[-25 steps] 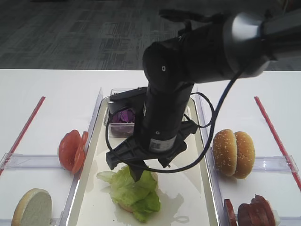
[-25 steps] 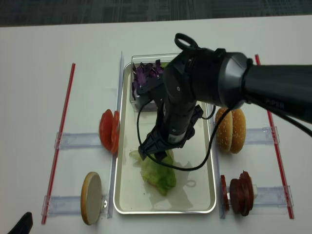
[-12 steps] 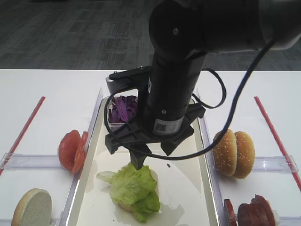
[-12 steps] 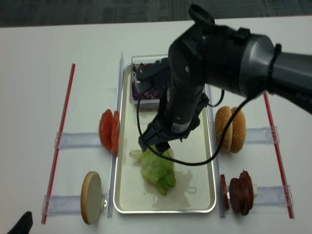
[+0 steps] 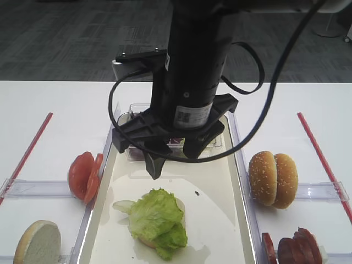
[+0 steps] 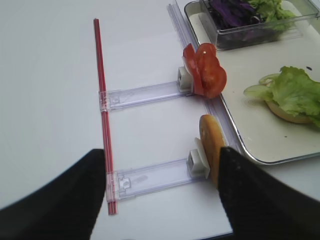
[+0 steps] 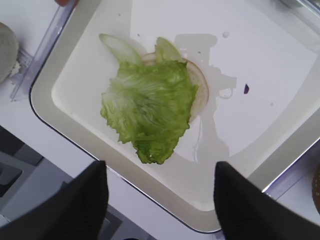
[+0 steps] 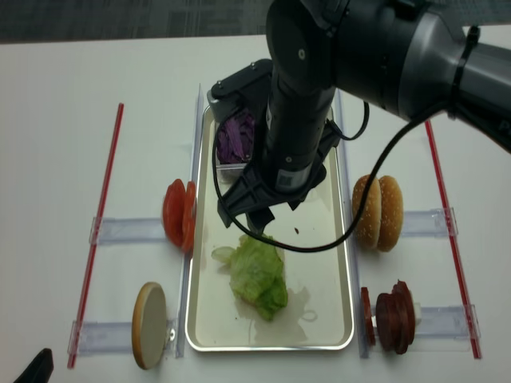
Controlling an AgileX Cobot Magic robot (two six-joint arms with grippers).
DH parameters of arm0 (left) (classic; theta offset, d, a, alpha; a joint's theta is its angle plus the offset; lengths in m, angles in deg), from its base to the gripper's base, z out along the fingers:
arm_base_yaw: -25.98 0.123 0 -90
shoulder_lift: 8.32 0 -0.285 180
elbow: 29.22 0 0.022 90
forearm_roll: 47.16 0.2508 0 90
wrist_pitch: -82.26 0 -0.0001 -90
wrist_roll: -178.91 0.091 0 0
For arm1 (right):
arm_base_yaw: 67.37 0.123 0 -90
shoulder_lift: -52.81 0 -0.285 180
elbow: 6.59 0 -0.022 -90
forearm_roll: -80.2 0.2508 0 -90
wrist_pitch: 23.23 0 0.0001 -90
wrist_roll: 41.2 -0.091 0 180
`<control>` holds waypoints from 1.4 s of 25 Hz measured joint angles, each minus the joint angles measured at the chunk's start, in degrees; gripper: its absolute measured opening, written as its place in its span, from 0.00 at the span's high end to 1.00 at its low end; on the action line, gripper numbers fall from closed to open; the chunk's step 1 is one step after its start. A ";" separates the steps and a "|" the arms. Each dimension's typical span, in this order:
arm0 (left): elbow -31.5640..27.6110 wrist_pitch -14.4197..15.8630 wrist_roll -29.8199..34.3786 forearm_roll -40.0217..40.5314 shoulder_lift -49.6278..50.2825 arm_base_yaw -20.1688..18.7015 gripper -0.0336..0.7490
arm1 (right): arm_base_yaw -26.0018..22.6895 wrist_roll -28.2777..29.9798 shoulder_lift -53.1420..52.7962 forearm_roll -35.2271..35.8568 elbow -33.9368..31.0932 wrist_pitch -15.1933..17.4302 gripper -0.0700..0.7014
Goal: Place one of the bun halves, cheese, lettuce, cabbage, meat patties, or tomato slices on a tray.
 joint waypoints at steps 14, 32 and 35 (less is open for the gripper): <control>0.00 0.00 0.00 0.00 0.00 0.00 0.37 | -6.50 3.70 -0.46 4.40 0.77 0.56 0.28; 0.00 0.00 0.00 0.00 0.00 0.00 0.37 | -29.48 7.43 -0.68 -1.02 0.94 0.71 0.28; 0.00 0.00 0.00 0.00 0.00 0.00 0.37 | -33.06 7.46 -0.68 -3.76 0.94 0.71 0.28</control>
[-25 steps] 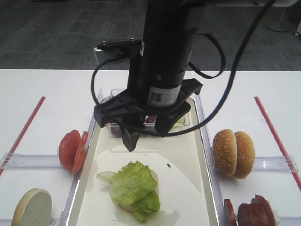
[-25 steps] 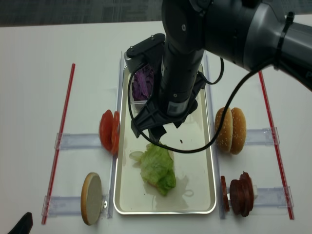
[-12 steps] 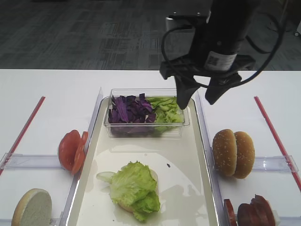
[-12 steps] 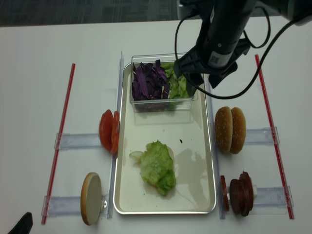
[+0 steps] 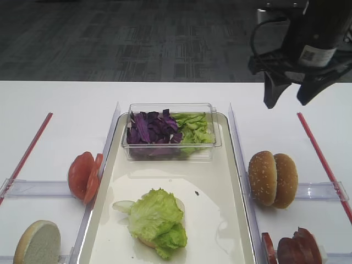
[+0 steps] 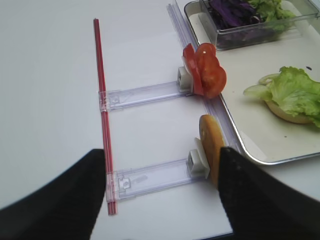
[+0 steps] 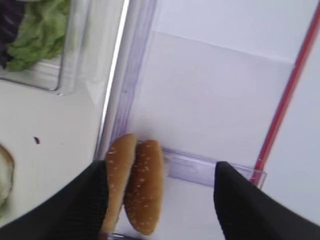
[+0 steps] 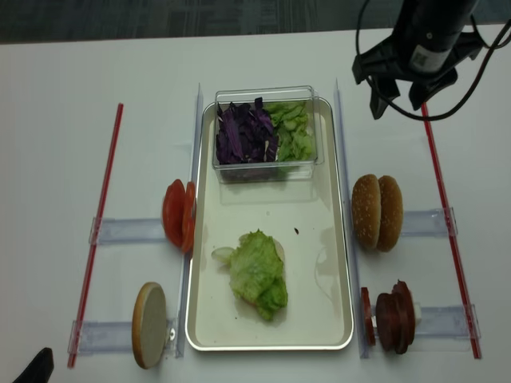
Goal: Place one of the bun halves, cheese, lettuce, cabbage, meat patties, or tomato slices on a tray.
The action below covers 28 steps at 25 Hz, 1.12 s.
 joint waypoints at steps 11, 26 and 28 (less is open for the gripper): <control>0.00 0.00 0.00 0.00 0.00 0.00 0.37 | -9.84 0.70 0.00 -0.74 0.00 0.00 0.28; 0.00 0.00 0.00 0.00 0.00 0.00 0.37 | -13.95 1.08 -2.96 -0.39 -3.59 0.00 0.28; 0.00 0.00 0.00 0.00 0.00 0.00 0.37 | -13.95 1.08 -4.47 -0.39 -5.56 0.00 0.28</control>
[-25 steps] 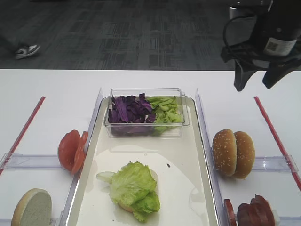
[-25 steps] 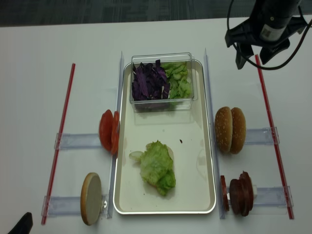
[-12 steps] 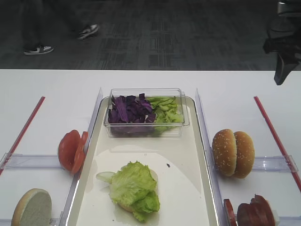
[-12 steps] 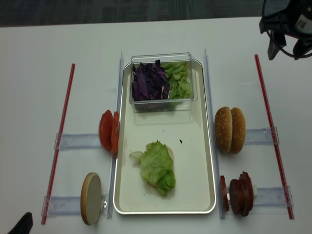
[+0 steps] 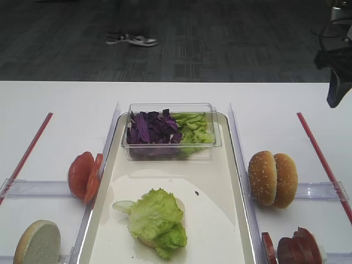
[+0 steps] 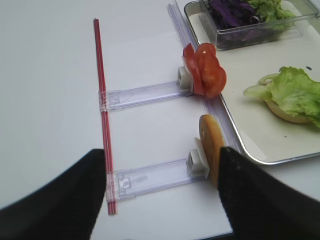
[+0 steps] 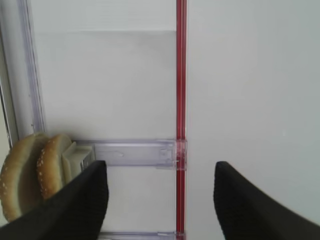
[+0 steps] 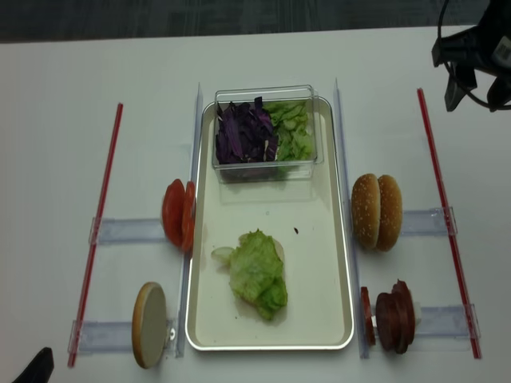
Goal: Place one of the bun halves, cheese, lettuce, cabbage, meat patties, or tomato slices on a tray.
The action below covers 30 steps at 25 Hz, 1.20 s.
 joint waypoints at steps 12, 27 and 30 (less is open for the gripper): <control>0.00 0.00 0.00 0.00 0.00 0.00 0.37 | 0.00 0.02 -14.29 1.03 -10.50 0.07 0.28; 0.00 0.00 0.00 0.00 0.00 0.00 0.37 | 0.00 0.12 -32.11 1.03 -28.00 -1.80 0.28; 0.00 0.00 0.00 0.00 0.00 0.00 0.37 | 0.00 0.12 -36.19 1.03 -31.32 -3.18 0.28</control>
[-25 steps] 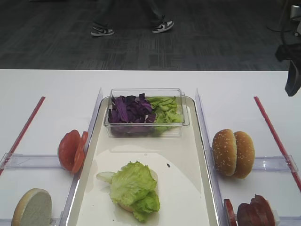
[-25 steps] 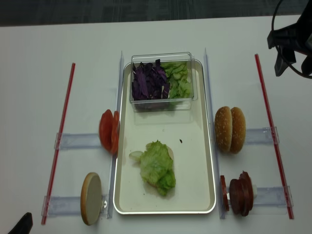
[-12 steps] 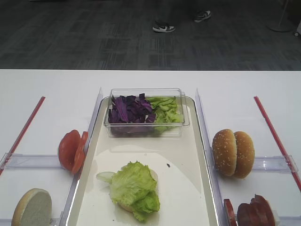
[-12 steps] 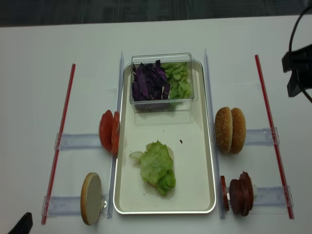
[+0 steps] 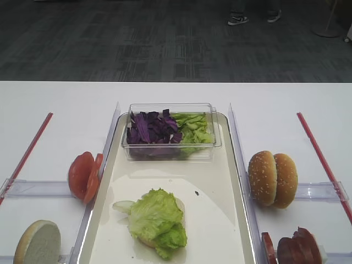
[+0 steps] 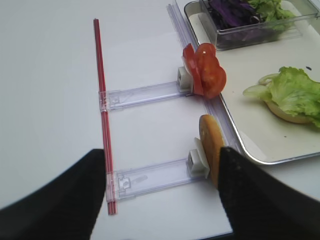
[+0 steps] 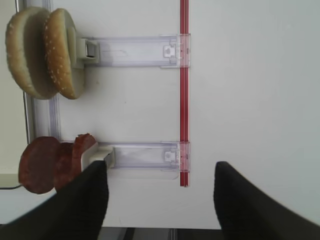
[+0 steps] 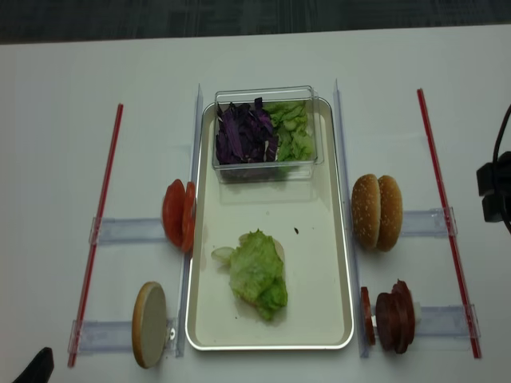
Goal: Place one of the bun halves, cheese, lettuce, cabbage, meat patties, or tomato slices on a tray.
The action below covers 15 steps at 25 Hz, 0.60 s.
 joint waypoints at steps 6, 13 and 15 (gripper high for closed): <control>0.00 0.00 0.00 0.00 0.00 0.00 0.37 | 0.00 0.00 -8.23 0.00 -5.72 -2.52 0.28; 0.00 0.00 0.00 0.00 0.00 0.00 0.37 | 0.00 0.00 -17.23 0.00 -11.57 -3.51 0.28; 0.00 0.00 0.00 0.00 0.00 0.00 0.37 | 0.00 0.00 -18.36 0.00 -12.35 -3.51 0.28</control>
